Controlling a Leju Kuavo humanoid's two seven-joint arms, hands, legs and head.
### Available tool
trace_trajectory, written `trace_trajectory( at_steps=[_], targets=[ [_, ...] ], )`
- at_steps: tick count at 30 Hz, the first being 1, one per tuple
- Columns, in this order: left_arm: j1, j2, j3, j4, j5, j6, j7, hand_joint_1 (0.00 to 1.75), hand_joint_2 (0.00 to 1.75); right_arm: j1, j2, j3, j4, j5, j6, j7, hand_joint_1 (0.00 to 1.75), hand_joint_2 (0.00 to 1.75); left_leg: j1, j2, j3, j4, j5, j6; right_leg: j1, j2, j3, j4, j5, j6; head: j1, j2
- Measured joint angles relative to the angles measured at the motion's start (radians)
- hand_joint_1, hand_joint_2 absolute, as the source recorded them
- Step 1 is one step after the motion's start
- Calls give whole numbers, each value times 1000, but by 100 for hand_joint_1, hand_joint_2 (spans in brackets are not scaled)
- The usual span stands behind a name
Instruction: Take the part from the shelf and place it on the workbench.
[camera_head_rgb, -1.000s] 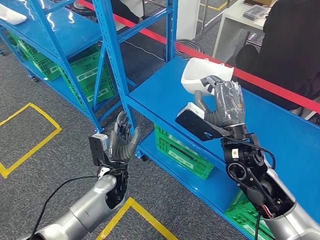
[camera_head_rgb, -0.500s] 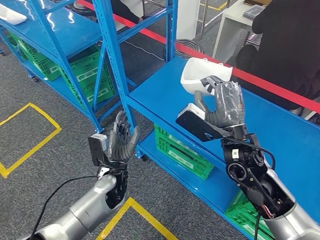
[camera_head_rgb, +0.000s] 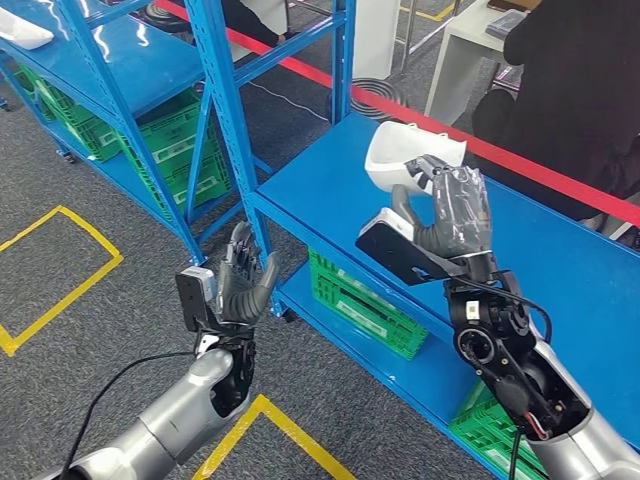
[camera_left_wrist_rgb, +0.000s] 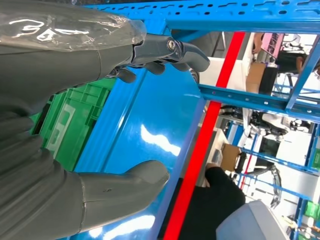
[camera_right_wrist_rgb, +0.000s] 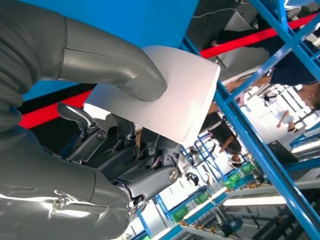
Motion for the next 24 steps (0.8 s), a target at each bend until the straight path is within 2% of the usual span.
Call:
trace_trajectory(
  at_steps=[24],
  targets=[
    [1, 0, 0, -1, 0, 12, 0, 0, 175, 23, -5, 6, -25, -33, -21, -11, 175, 175, 0, 0, 0, 0, 0, 0, 0, 0, 0, 0, 0, 0, 0, 0]
  ],
)
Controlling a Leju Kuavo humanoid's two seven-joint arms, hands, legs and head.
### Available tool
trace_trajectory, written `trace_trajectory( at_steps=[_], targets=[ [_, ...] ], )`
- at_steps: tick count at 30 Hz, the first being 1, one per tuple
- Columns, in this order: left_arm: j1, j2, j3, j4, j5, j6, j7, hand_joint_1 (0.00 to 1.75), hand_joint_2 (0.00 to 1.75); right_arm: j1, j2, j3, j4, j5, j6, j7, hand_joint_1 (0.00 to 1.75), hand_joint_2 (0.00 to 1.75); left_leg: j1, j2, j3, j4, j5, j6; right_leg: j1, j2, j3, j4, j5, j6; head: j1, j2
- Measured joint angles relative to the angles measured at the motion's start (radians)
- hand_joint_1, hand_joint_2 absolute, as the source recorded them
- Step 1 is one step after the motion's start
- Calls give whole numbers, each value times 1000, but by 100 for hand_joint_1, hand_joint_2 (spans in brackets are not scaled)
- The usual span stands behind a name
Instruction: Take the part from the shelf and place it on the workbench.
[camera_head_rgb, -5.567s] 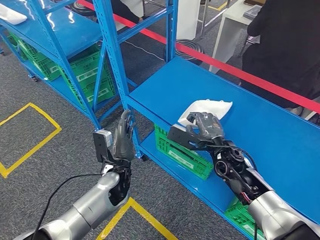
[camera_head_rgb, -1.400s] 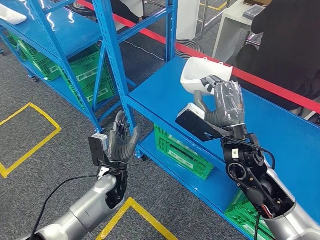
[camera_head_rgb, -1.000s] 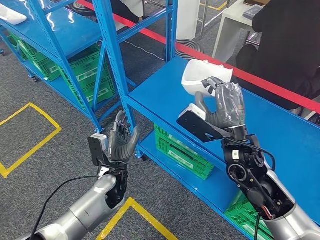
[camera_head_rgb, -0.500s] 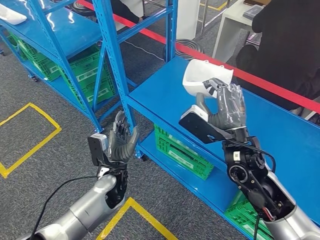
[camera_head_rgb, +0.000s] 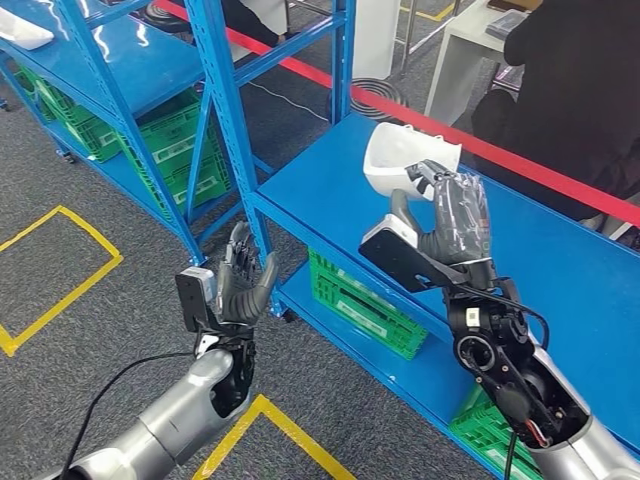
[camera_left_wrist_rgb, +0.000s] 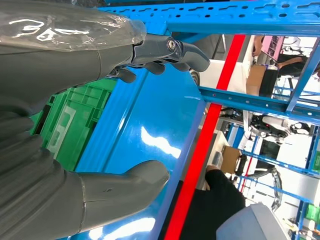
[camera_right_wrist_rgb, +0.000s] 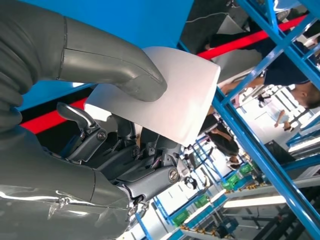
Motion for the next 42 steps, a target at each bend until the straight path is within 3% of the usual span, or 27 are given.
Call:
trace_trajectory(
  at_steps=[42],
  targets=[
    [14, 6, 0, -32, 17, 25, 0, 0, 175, 6, 0, 37, -16, 35, -7, 10, 175, 175, 0, 0, 0, 0, 0, 0, 0, 0, 0, 0, 0, 0, 0, 0]
  ],
)
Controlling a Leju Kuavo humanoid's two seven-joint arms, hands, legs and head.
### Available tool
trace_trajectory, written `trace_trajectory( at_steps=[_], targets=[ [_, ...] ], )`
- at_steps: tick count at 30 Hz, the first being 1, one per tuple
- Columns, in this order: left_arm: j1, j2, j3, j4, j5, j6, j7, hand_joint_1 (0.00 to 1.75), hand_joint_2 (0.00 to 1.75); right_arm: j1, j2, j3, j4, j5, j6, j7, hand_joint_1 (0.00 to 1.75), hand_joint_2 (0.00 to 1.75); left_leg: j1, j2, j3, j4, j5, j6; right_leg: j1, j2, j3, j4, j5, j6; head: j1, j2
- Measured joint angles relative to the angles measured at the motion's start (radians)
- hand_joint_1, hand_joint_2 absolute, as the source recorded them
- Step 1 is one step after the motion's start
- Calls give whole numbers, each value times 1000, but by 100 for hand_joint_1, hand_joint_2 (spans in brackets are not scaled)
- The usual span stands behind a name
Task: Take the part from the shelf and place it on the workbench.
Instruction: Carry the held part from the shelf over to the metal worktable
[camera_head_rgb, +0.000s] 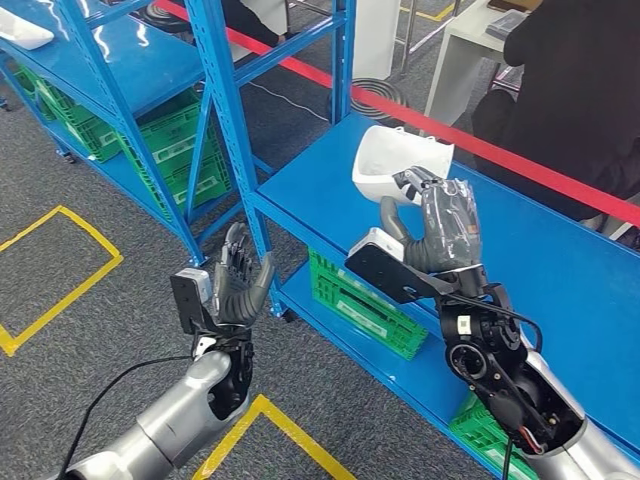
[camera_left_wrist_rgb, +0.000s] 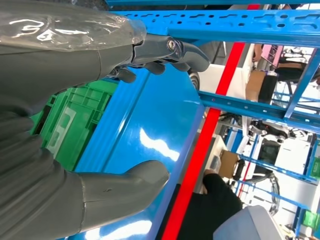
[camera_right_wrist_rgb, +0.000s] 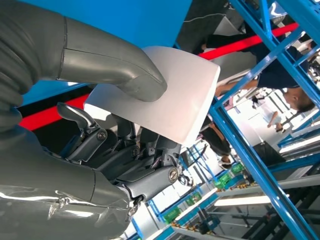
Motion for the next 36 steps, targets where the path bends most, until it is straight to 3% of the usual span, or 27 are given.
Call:
trace_trajectory(
  at_steps=[36],
  targets=[
    [-5, 0, 0, 0, -2, -11, 5, 0, 175, 23, 0, -2, -24, 19, 7, 8, 175, 175, 0, 0, 0, 0, 0, 0, 0, 0, 0, 0, 0, 0, 0, 0]
  ],
)
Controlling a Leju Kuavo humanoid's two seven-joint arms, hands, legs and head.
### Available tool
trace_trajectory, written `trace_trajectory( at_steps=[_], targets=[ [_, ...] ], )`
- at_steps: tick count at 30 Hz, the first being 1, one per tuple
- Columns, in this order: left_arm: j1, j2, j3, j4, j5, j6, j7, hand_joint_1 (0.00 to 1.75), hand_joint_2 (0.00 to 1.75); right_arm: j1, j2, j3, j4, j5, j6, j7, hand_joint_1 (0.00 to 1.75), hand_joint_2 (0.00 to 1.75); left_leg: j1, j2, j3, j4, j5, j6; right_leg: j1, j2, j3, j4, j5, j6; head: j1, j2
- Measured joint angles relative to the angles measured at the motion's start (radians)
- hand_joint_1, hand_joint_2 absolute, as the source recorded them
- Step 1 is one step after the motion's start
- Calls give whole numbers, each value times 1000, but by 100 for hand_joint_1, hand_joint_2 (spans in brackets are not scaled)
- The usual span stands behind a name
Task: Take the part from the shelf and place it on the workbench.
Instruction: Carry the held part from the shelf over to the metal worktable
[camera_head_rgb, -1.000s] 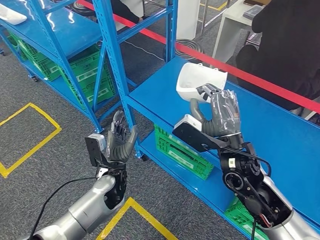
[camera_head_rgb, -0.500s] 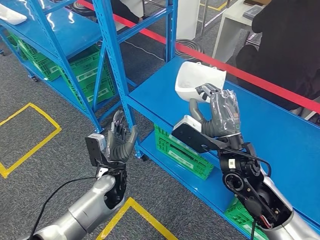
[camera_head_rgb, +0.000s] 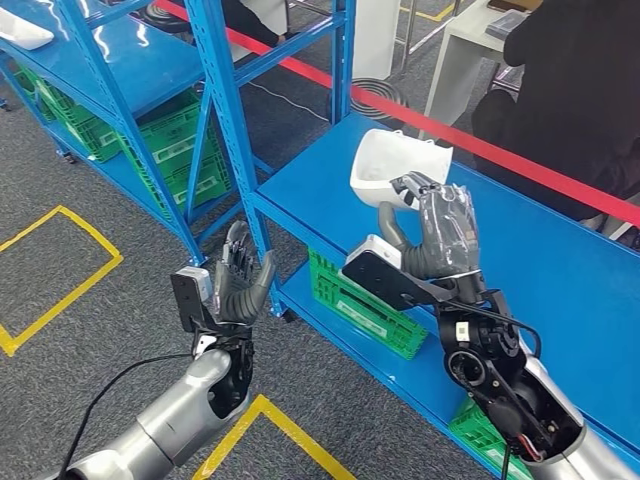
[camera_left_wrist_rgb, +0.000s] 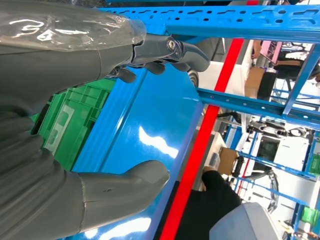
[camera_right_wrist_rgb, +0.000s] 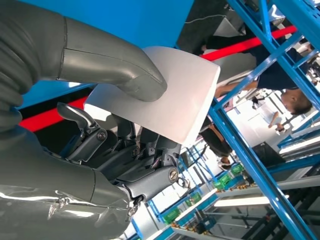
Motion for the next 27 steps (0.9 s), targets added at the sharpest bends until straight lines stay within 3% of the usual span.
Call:
trace_trajectory(
  at_steps=[27],
  targets=[
    [-10, -7, 0, 4, -5, -38, -3, 0, 175, 9, 0, -8, 0, 5, -5, 6, 175, 175, 0, 0, -2, 4, 0, 0, 0, 0, -4, 7, -1, -1, 0, 0]
  ],
)
